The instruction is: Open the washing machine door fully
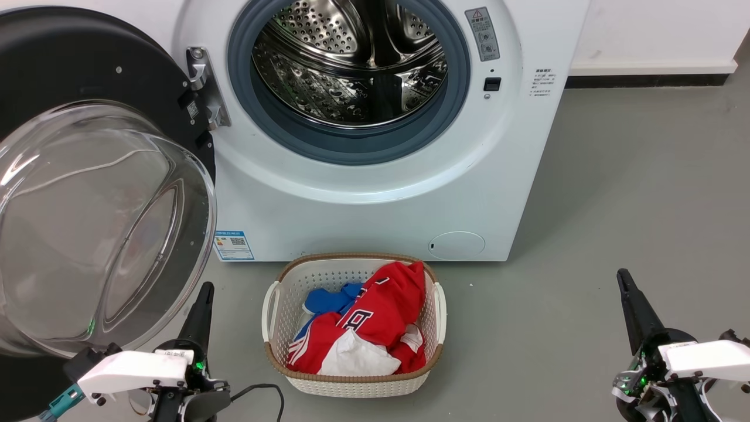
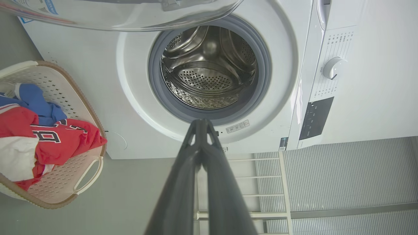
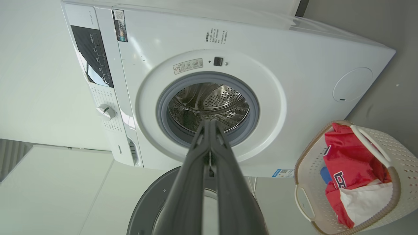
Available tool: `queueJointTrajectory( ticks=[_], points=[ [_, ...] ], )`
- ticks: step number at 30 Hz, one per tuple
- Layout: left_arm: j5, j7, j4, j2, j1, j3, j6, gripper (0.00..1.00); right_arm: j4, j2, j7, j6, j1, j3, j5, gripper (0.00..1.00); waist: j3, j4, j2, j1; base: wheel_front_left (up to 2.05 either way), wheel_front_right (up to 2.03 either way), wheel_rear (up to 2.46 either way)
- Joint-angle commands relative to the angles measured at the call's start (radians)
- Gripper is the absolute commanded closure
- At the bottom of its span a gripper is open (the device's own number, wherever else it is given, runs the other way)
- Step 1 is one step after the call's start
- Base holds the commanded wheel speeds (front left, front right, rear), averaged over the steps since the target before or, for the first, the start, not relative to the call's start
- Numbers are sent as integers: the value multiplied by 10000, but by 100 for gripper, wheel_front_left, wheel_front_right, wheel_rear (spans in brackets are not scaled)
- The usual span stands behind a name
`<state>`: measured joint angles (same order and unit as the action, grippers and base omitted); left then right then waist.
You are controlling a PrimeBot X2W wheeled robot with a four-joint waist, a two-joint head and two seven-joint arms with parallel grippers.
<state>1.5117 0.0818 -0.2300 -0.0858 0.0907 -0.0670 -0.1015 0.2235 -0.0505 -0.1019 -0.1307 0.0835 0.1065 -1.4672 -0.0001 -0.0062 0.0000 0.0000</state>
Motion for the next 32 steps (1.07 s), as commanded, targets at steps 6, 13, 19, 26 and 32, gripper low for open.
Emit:
queueJointTrajectory(
  ticks=[6,13,19,26,32],
  points=[
    [445,117,-57,127,201,-184,-148,100,95,-3,-57,-1,243,45,-600,100,10,21,0,0,0,0,0],
    [834,208,-123,232,205,-321,-253,100,180,-2,-101,0,279,70,-1112,100,22,43,0,0,0,0,0],
    [1120,291,-176,322,219,-430,-330,100,243,-1,-143,0,331,91,-1507,100,32,62,0,0,0,0,0],
    [1076,283,-168,322,219,-431,-324,100,235,-1,-133,0,309,89,-1464,100,32,62,0,0,0,0,0],
    [1067,292,-167,326,219,-440,-324,100,235,0,-136,0,310,88,-1463,100,32,62,0,0,0,0,0]
  ],
)
